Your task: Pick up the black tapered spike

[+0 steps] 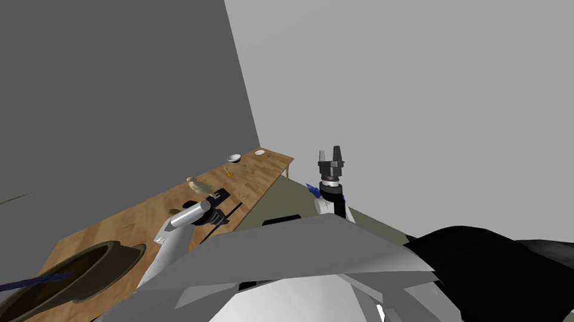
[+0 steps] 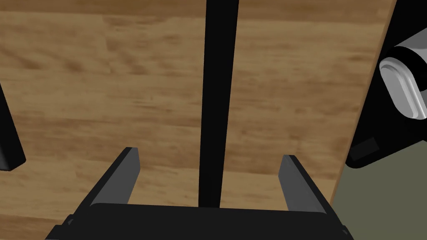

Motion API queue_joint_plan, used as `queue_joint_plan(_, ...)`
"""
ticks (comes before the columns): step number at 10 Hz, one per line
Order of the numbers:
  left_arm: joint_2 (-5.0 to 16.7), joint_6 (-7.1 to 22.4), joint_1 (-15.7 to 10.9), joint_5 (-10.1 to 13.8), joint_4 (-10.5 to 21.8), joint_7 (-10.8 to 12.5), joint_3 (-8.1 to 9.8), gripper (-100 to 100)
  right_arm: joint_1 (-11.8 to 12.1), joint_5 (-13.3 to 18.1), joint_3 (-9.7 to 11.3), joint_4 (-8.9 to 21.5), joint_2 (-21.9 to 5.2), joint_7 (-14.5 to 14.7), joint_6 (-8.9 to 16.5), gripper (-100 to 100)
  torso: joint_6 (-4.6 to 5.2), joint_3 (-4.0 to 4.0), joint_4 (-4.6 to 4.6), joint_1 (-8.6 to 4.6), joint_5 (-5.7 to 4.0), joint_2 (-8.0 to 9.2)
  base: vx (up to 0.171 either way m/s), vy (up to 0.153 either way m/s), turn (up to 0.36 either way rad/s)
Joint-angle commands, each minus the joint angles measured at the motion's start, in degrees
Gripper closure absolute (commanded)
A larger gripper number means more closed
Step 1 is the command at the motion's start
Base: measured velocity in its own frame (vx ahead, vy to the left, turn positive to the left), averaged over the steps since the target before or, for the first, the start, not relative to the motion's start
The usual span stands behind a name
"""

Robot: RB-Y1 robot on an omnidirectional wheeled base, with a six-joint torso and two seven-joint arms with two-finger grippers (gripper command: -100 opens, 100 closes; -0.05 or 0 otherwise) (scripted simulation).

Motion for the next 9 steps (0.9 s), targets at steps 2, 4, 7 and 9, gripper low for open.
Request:
queue_joint_plan(2, 0.9, 2.0, -0.8, -0.1, 2.8, -0.1, 1.05, -100, 0.0, 0.0, 0.0, 0.0, 0.0, 0.0, 0.0, 0, -0.01, 0.01, 0.0, 0.0, 0.0, 0.01, -0.005, 0.02, -0.103)
queue_joint_plan(4, 0.9, 2.1, -0.7, -0.1, 2.6, 0.0, 1.04, -100, 0.0, 0.0, 0.0, 0.0, 0.0, 0.0, 0.0, 0, -0.01, 0.01, 0.0, 0.01, 0.0, 0.02, -0.004, 0.017, -0.051)
queue_joint_plan(7, -0.1, -0.8, -0.7, -0.6, 5.1, -0.4, 0.38, -100, 0.0, 0.0, 0.0, 0.0, 0.0, 0.0, 0.0, 0, -0.03, -0.02, -0.01, -0.04, 0.0, -0.04, 0.014, 0.012, 0.011)
queue_joint_plan(9, -0.7, -2.8, -0.7, -0.9, 6.7, -0.6, -0.07, -100, 0.0, 0.0, 0.0, 0.0, 0.0, 0.0, 0.0, 0, -0.02, -0.06, -0.03, 0.01, 0.01, -0.11, 0.031, 0.023, 0.009)
